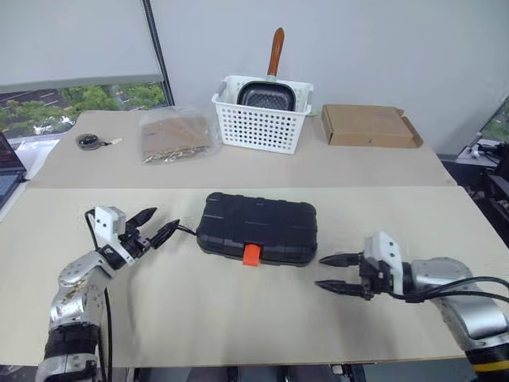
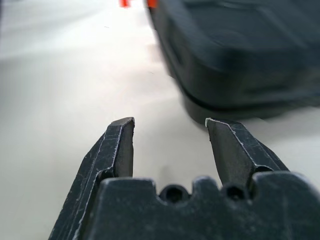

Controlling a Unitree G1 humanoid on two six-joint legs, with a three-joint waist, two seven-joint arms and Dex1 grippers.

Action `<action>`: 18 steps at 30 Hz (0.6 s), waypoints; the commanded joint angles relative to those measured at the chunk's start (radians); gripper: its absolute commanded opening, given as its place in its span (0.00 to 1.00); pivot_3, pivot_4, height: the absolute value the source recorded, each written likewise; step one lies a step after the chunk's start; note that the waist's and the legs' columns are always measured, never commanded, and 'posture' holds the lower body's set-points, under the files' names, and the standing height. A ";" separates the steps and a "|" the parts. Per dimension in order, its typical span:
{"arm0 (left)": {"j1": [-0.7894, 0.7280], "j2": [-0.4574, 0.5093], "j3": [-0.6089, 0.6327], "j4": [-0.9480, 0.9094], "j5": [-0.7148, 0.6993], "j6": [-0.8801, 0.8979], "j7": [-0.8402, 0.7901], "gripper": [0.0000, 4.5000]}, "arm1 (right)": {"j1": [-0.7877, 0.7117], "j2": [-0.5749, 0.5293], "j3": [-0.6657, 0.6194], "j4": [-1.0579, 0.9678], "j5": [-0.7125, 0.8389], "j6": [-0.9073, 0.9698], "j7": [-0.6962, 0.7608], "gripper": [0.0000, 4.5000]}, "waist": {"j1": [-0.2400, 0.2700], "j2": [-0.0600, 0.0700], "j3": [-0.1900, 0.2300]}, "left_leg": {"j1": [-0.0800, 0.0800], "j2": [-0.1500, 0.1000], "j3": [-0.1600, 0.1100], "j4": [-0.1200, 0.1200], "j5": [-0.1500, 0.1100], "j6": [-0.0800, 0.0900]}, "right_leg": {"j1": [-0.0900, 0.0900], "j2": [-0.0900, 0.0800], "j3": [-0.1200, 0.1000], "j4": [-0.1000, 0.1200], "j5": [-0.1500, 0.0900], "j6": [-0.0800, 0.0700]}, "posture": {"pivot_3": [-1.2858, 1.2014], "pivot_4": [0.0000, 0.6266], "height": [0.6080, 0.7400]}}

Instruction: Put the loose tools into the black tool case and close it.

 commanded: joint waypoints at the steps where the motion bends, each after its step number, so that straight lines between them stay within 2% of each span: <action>1: -0.138 0.006 0.034 0.060 0.009 -0.051 0.030 0.98 | -0.021 0.071 0.064 -0.033 -0.018 0.056 -0.084 0.60 | 0.010 -0.001 0.000 | -0.001 0.000 0.000 0.001 0.000 0.000 | 0.000 0.000 0.000 0.000 0.000 0.000 | 0.52 0.24 0.70; 4: -0.236 -0.030 0.006 0.031 0.016 -0.062 0.046 0.98 | -0.047 0.164 0.081 0.032 -0.066 0.029 -0.181 0.60 | 0.019 -0.002 0.000 | -0.002 -0.001 0.000 0.002 0.000 0.000 | 0.000 -0.001 -0.001 -0.001 0.001 0.000 | 0.52 0.24 0.70; 8: -0.332 -0.083 -0.033 -0.017 0.017 -0.057 0.048 0.98 | -0.124 0.259 0.032 0.117 -0.083 0.015 -0.290 0.60 | 0.019 -0.003 0.000 | -0.003 -0.005 0.001 0.004 -0.001 0.002 | 0.001 -0.003 0.001 -0.002 0.004 0.000 | 0.52 0.24 0.70; 11: -0.392 -0.147 -0.109 -0.034 0.047 -0.068 0.027 0.98 | -0.234 0.340 -0.014 0.266 -0.114 -0.026 -0.407 0.60 | 0.007 -0.003 0.000 | -0.002 -0.005 0.002 0.004 0.000 0.001 | 0.001 -0.003 0.001 -0.002 0.006 0.001 | 0.52 0.24 0.70; 18: -0.472 -0.276 -0.284 0.060 0.184 -0.151 -0.028 0.98 | -0.373 0.395 -0.048 0.467 -0.205 -0.136 -0.535 0.60 | -0.005 -0.003 0.000 | -0.003 -0.006 0.001 0.001 0.007 0.002 | 0.000 0.001 0.002 -0.001 0.009 0.000 | 0.52 0.24 0.70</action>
